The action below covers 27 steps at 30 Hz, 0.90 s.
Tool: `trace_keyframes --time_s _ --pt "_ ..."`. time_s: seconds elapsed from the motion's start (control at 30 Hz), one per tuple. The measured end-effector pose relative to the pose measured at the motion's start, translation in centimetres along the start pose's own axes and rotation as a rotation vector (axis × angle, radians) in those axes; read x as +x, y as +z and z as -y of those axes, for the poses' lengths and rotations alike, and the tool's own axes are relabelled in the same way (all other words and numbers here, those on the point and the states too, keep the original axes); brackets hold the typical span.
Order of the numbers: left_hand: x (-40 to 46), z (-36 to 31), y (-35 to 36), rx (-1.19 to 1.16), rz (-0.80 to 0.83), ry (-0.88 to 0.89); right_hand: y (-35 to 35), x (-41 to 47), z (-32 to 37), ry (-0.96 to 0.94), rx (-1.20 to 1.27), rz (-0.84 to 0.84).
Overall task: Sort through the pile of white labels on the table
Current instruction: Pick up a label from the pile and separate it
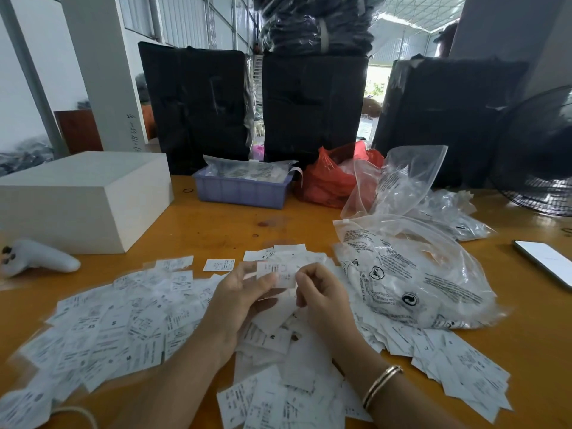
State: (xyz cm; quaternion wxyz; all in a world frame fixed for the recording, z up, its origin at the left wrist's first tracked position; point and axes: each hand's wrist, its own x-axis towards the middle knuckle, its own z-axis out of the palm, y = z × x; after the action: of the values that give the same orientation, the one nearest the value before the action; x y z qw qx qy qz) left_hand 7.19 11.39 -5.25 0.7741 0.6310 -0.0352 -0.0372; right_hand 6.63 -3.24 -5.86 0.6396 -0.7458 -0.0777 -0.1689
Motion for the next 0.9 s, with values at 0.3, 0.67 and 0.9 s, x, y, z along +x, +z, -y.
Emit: trace_keyframes --time_s 0.3,0.67,0.9 --pt "-0.1 0.4 0.2 0.119 -0.116 -0.037 0.2 -0.2 0.2 0.032 0.134 0.066" --pt "0.2 -0.3 -0.7 0.271 -0.270 0.015 0.0 0.1 0.5 0.028 0.241 0.047" --pt "1.6 0.2 -3.7 1.032 -0.523 0.120 -4.2 3.0 2.2 0.053 0.253 -0.295"
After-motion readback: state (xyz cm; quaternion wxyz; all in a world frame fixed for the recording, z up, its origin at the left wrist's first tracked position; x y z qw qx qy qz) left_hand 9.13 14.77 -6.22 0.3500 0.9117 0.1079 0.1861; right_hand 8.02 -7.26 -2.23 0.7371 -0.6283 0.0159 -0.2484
